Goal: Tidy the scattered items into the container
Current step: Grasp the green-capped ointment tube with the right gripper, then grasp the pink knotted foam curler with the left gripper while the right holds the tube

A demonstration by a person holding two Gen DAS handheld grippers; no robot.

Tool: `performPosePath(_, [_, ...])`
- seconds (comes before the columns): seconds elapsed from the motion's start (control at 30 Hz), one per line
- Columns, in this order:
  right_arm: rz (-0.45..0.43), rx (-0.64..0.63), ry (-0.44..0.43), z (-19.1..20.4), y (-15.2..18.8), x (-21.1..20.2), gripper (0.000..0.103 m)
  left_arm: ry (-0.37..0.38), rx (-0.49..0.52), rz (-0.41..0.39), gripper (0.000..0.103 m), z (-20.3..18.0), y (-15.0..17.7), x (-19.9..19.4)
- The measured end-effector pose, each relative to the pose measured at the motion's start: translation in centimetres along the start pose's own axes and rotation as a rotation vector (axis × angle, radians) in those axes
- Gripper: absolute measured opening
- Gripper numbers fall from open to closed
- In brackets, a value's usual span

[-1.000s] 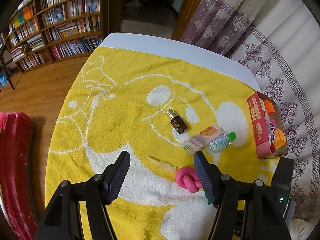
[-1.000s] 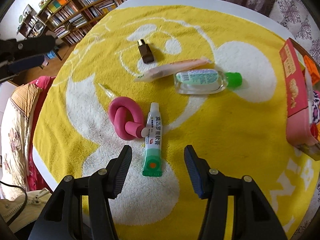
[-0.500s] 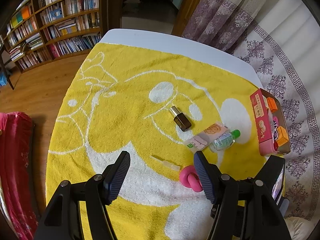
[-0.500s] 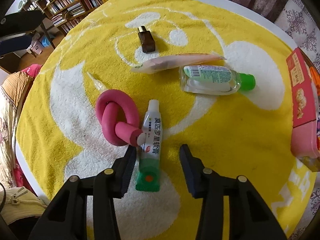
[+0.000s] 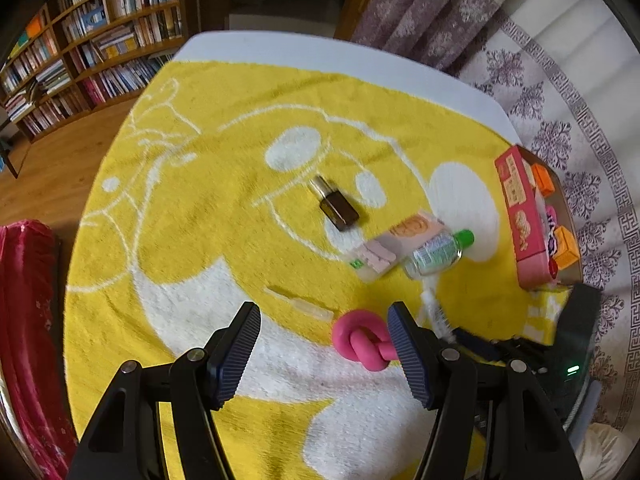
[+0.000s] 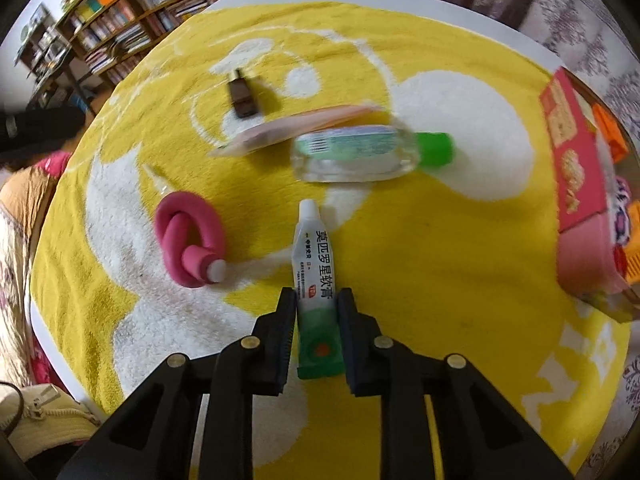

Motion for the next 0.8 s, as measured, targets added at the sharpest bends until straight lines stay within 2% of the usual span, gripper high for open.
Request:
performPosePath(0.27, [-0.078, -0.008, 0.002, -1.6, -0.5, -2.6, 0.022, -0.003, -0.037, 0.092, 0.068, -1.9, 2.0, 3.0])
performPosePath(0.57, [-0.121, -0.027, -0.016, -4.8, 0.6, -5.5, 0.014, -0.061, -0.098, 0.143, 0.068, -2.9, 3.9, 5.6])
performPosePath(0.8, [-0.106, -0.078, -0.063, -6.1, 1.3, -5.5, 0.014, -0.116, -0.149, 0.144, 0.068, -3.1, 4.9, 7.0])
Point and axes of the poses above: each gripper's, at about its wrist camera, not at the fingertips, and x roughly the way its jaws point, z to its left, y to its underside, the point moved 6 cm from there along x, roughly the way its jaws point, and after that the axes turned 10 degrees about -z, right-handed, at the moved point
